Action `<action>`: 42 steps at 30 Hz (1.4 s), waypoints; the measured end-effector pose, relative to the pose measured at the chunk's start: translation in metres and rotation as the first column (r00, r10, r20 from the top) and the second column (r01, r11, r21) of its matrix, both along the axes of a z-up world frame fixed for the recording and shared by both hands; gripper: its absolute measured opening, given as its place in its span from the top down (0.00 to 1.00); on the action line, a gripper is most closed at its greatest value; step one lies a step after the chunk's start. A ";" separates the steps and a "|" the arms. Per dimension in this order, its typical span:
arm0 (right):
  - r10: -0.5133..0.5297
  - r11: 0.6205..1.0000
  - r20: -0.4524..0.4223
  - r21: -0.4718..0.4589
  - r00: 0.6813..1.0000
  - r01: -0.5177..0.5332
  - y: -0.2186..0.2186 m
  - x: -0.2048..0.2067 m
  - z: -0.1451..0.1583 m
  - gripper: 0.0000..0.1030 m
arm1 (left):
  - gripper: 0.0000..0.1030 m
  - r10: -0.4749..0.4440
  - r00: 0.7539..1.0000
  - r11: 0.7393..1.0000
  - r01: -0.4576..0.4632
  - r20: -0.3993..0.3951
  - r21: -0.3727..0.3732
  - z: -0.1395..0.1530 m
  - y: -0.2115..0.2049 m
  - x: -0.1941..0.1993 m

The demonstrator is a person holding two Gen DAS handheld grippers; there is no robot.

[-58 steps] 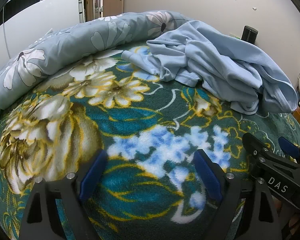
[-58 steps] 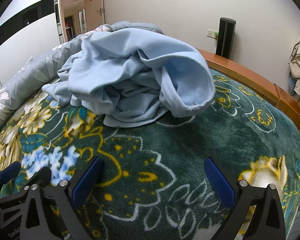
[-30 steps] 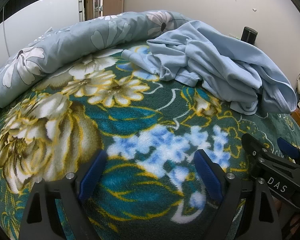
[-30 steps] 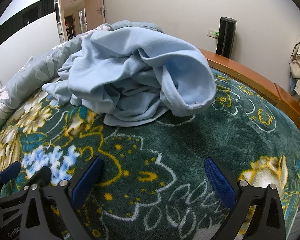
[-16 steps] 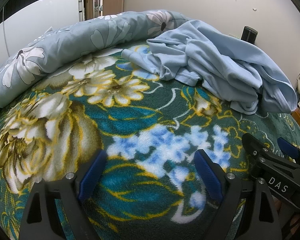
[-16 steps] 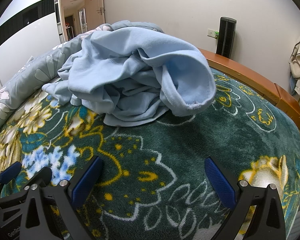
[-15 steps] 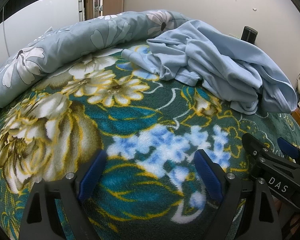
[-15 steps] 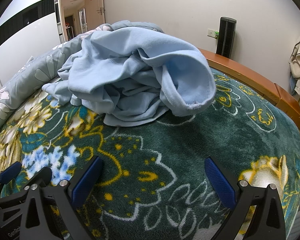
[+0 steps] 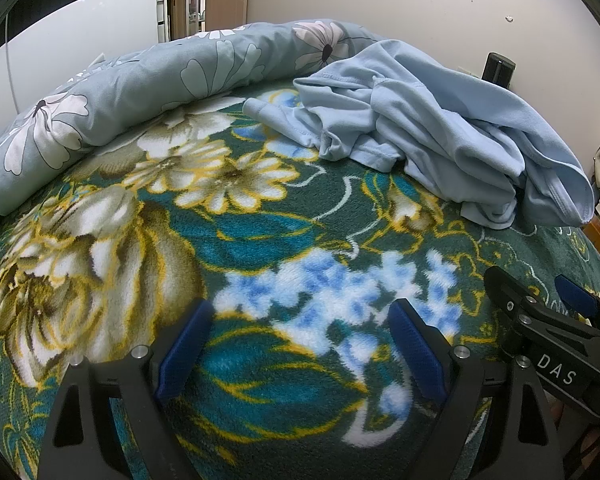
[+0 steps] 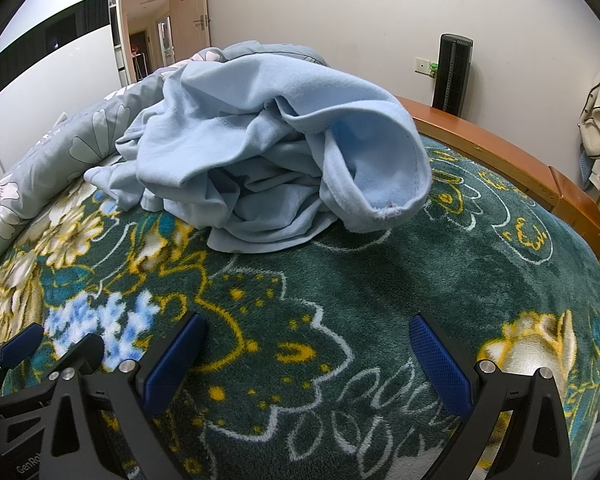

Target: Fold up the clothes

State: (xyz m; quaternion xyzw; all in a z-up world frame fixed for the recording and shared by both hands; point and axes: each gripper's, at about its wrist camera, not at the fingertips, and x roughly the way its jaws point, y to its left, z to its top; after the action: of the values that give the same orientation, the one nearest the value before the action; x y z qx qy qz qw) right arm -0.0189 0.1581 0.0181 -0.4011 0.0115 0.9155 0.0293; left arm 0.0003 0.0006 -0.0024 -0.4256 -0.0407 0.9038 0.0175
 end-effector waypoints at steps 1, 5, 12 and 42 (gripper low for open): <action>0.000 1.000 0.000 0.000 1.000 0.000 0.000 0.000 0.000 0.00 | 0.12 0.000 1.000 1.000 0.000 0.000 0.000 0.000 0.000 0.000; 0.000 1.000 0.000 0.000 1.000 0.000 0.000 0.000 0.000 0.00 | 0.12 0.000 1.000 1.000 0.000 0.001 0.000 0.000 0.000 0.000; 0.000 1.000 0.003 -0.003 1.000 0.000 0.001 -0.001 0.000 0.00 | 0.12 0.001 1.000 1.000 -0.001 0.002 -0.005 0.000 0.001 0.000; 0.102 0.971 -0.102 -0.206 0.990 -0.121 -0.016 -0.037 0.044 0.34 | 0.12 0.166 0.986 0.985 -0.166 -0.012 -0.046 0.001 -0.048 0.051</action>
State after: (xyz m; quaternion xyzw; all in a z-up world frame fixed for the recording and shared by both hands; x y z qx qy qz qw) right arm -0.0561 0.1416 0.0620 -0.3599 0.0876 0.9265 -0.0657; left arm 0.0512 -0.0477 -0.0011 -0.4174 -0.0549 0.9045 -0.0677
